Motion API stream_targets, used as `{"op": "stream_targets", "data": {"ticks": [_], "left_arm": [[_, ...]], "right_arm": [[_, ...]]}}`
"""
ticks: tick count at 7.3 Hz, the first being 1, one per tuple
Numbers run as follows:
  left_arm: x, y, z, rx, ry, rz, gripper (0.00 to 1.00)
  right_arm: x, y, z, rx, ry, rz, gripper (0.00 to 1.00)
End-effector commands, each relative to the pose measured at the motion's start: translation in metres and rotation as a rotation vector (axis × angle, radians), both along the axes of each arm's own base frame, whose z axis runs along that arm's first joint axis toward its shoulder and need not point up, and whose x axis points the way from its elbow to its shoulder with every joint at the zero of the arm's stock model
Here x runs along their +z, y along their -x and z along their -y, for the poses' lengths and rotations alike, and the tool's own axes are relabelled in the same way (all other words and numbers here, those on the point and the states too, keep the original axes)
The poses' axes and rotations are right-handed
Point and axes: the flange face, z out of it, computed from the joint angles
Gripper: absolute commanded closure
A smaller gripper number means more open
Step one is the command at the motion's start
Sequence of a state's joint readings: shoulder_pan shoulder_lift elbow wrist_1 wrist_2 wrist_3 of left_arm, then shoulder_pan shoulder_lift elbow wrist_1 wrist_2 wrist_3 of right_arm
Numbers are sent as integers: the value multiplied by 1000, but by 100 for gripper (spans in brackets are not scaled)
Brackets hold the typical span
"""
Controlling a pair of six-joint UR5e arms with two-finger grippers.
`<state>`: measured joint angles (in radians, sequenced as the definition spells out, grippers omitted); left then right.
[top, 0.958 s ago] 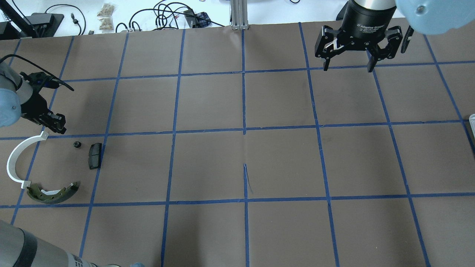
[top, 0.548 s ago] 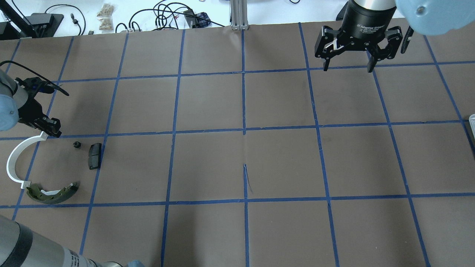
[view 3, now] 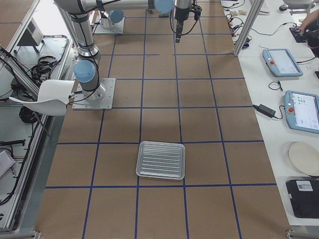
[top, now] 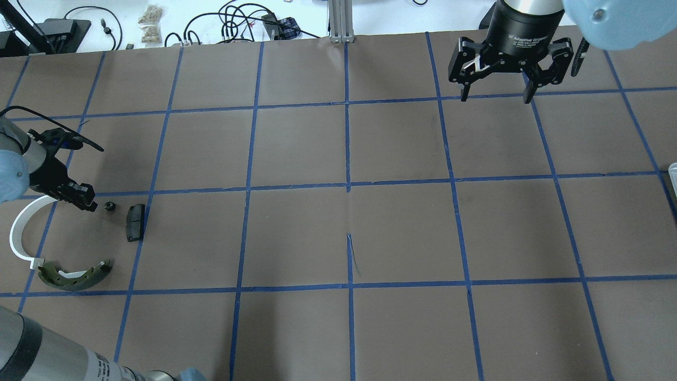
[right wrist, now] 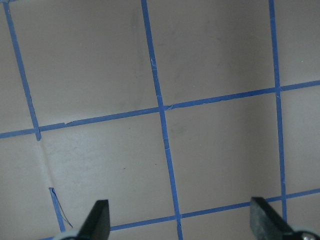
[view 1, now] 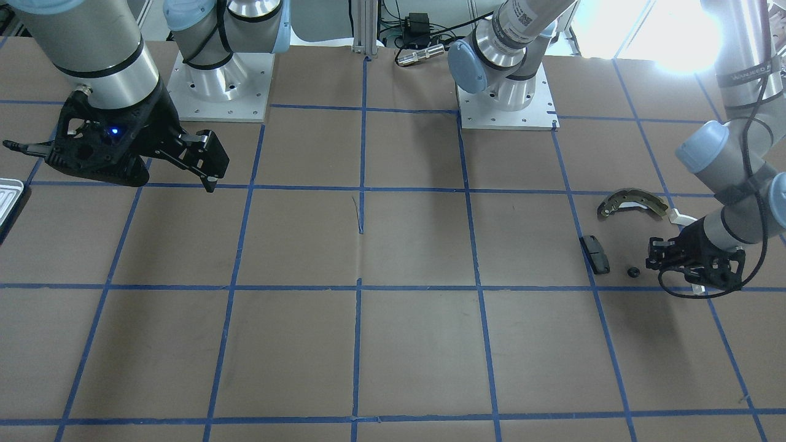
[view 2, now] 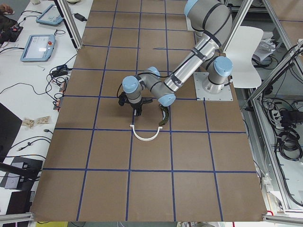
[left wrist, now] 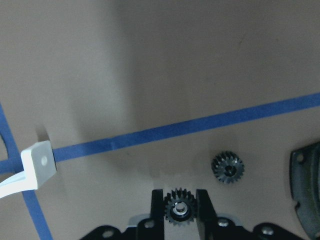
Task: Place bearing gear from tray to pile
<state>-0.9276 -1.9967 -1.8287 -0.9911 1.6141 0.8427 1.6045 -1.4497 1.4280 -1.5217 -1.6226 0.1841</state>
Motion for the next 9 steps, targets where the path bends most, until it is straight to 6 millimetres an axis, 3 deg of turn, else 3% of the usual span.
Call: {"op": "stream_targets", "data": {"ticks": [1,2,3,5,6,7,9], "left_arm": [[2,3,4,6,22,-21,22],[14,0,8,6,44,-9,11],[37,12,25,-18,77,19,8],[121,109,69,-39,86,43,8],[164,150,80,61,64,42,8],[217,206,85,122,56,49,4],[283,336,68,170,65,58,3]], "right_arm": [[0,0,0,0,-2,0,0],[-1,0,1,0,-2,1,0],[0,0,0,0,-2,1,0],[-2,0,2,0,-3,1,0],[0,0,1,0,0,1,0],[-1,0,1,0,-2,1,0],[0,0,1,0,0,1,0]]}}
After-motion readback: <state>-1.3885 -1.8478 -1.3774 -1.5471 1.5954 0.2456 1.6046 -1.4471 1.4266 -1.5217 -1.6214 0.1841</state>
